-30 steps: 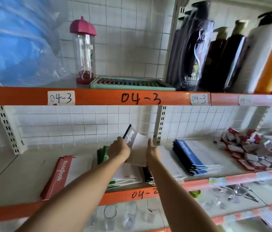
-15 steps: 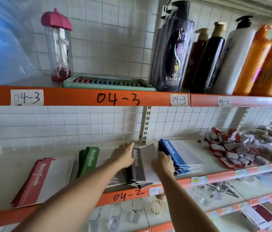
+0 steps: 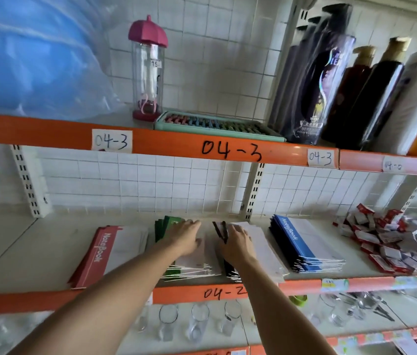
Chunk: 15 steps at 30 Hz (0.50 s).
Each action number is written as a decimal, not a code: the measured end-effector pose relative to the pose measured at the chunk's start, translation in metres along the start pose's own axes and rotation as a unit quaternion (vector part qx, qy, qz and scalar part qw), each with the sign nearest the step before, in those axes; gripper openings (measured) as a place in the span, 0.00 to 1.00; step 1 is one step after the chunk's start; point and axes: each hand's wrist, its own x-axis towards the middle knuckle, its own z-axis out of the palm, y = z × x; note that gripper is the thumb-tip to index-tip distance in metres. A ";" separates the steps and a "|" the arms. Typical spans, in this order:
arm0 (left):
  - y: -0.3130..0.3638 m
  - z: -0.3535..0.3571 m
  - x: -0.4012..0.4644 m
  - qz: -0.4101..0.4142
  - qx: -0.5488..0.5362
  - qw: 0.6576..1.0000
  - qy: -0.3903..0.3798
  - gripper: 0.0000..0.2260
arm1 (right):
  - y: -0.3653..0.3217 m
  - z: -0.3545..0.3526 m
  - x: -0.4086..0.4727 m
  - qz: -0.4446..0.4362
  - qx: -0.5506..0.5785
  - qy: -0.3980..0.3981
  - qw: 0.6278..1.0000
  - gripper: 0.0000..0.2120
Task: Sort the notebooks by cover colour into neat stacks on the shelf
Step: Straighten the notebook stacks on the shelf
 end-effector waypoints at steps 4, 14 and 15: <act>-0.046 -0.014 -0.032 -0.027 0.012 1.000 -0.011 0.24 | -0.062 0.023 -0.007 -0.018 0.027 -0.010 0.999 0.26; -0.237 -0.062 -0.161 -0.118 0.027 0.992 0.022 0.22 | -0.254 0.108 -0.071 -0.110 0.018 -0.091 0.990 0.32; -0.256 -0.066 -0.176 -0.132 0.030 0.991 0.021 0.22 | -0.273 0.116 -0.079 -0.116 0.014 -0.096 0.988 0.32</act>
